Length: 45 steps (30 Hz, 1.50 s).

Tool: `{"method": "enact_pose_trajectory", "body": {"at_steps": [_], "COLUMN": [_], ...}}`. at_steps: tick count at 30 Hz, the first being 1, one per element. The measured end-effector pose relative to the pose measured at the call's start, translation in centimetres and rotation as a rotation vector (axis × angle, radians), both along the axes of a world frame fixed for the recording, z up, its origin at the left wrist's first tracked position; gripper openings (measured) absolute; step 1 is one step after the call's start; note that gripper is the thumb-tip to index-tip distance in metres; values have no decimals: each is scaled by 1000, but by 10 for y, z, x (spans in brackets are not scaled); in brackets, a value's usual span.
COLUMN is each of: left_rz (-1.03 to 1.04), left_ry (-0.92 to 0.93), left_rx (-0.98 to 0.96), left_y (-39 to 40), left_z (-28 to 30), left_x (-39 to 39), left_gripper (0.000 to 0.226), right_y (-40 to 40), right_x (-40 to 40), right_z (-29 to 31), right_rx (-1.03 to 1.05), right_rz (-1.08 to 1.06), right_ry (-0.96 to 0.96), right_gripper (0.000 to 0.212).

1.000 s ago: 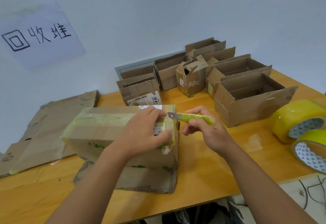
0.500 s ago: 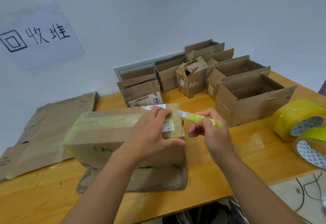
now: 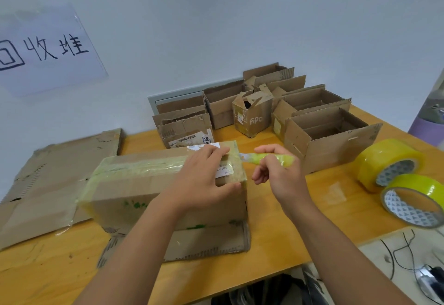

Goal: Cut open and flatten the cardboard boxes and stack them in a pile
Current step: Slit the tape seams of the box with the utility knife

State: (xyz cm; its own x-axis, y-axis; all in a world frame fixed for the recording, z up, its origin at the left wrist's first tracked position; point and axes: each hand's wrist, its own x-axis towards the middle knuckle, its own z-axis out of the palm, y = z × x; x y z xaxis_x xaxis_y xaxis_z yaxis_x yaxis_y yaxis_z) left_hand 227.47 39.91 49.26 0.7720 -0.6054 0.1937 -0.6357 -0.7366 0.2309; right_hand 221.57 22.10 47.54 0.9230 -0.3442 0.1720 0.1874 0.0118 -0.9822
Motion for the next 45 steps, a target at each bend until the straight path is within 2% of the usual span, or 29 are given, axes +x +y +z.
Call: {"method": "enact_pose_trajectory", "body": {"at_steps": [14, 27, 32, 34, 39, 42, 45], "left_rz": [1, -30, -37, -39, -90, -72, -2], "left_ry": [11, 16, 14, 17, 19, 96, 213], "left_rx": [9, -17, -6, 22, 92, 116, -33], "left_y": [2, -1, -3, -2, 5, 11, 8], "left_z": [1, 9, 12, 13, 18, 13, 10], "left_x": [4, 6, 4, 3, -8, -16, -16], "left_gripper": [84, 86, 86, 90, 81, 76, 56], "right_y": [10, 4, -8, -7, 1, 3, 1], "right_x": [-25, -43, -28, -10, 33, 41, 38], "right_z": [-2, -8, 0, 2, -4, -11, -17], "right_rx": [-47, 7, -5, -45, -352, -358, -334], "right_rz": [-24, 6, -103, -63, 154, 278, 261], "right_ry": [-3, -74, -161, -164, -122, -43, -46], "right_gripper": [20, 23, 26, 27, 25, 35, 30]}}
